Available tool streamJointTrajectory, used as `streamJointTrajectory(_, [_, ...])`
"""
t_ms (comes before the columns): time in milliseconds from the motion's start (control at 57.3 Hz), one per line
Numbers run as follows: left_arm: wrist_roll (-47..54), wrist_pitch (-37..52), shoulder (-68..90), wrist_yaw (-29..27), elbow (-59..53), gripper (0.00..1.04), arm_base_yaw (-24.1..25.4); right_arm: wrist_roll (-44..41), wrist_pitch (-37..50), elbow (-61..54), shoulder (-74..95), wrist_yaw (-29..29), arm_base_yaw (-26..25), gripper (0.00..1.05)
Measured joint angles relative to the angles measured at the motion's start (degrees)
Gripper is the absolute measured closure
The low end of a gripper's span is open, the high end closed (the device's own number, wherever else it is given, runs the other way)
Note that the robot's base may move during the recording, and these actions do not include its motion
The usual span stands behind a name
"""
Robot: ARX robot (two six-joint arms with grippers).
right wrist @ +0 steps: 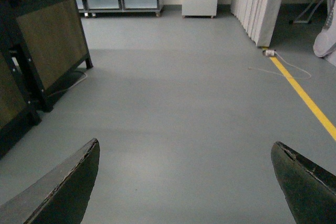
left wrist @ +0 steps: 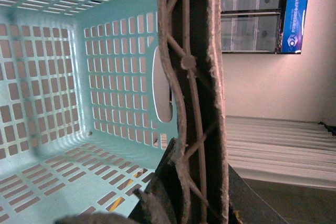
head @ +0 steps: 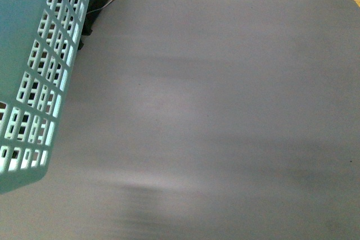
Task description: Pick lemon and mango into basket
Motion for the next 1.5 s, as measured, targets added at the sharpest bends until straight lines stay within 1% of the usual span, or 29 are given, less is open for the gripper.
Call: streamJointTrajectory(1500, [0.00,0.00,0.00,0.00,0.04,0.98,0.00,0.00,0.02,0.00,0.00,0.00,0.00,0.09])
